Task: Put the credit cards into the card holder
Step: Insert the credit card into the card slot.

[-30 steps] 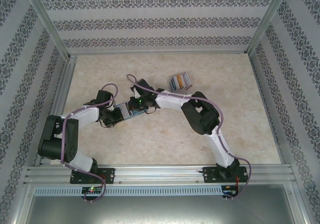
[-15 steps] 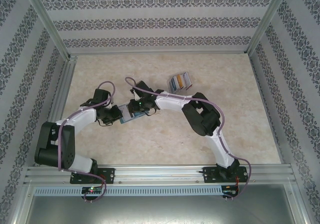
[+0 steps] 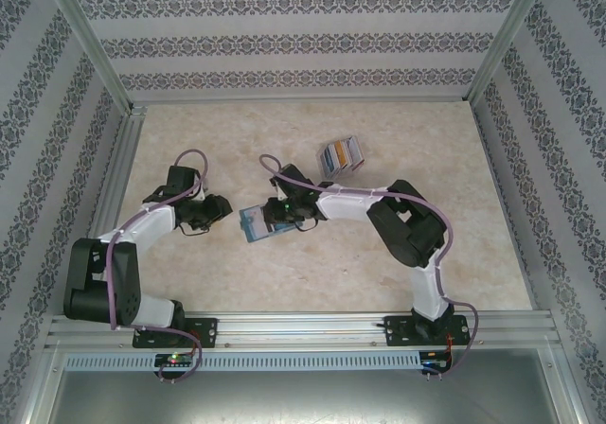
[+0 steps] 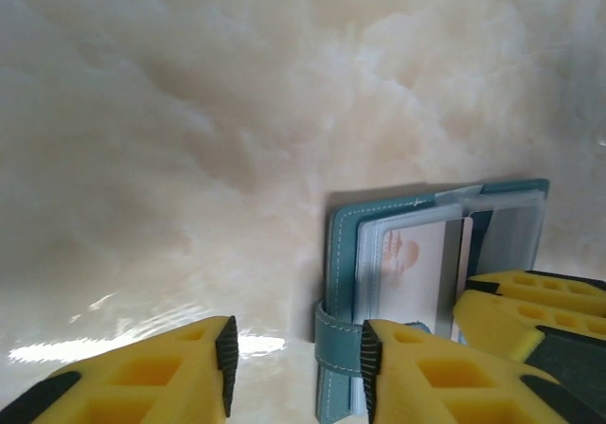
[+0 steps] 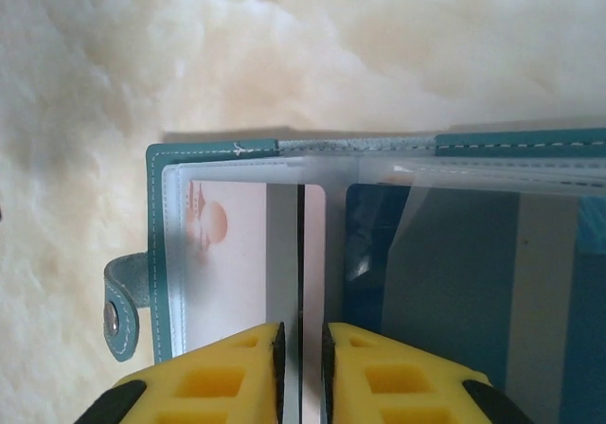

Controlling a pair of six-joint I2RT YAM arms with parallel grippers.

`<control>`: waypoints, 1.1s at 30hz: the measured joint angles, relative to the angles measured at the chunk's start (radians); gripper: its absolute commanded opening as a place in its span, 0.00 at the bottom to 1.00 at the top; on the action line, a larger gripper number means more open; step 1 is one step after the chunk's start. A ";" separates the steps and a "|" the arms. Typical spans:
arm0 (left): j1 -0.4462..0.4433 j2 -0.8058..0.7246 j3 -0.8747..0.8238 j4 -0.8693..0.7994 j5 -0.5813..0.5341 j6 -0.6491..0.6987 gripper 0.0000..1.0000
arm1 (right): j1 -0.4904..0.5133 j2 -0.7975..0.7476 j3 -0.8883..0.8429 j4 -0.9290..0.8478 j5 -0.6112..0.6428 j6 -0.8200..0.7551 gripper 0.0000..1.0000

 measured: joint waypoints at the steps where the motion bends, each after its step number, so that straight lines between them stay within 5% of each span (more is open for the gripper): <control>1: -0.003 0.005 0.000 0.011 0.016 -0.009 0.48 | -0.003 -0.007 -0.011 0.005 0.006 0.010 0.23; 8: -0.120 0.009 -0.002 0.057 0.034 -0.091 0.64 | -0.019 -0.047 -0.087 0.092 0.054 0.075 0.26; 19: -0.264 0.169 0.074 0.072 -0.060 -0.143 0.64 | -0.019 -0.077 -0.143 0.185 0.076 0.119 0.40; 24: -0.270 0.204 0.132 0.056 -0.104 -0.129 0.45 | -0.019 -0.085 -0.156 0.191 0.076 0.120 0.41; 29: -0.270 0.207 0.150 0.039 -0.137 -0.101 0.07 | -0.019 -0.087 -0.164 0.205 0.076 0.123 0.42; 33: -0.270 0.210 0.152 0.032 -0.146 -0.087 0.00 | -0.019 -0.089 -0.168 0.210 0.076 0.122 0.42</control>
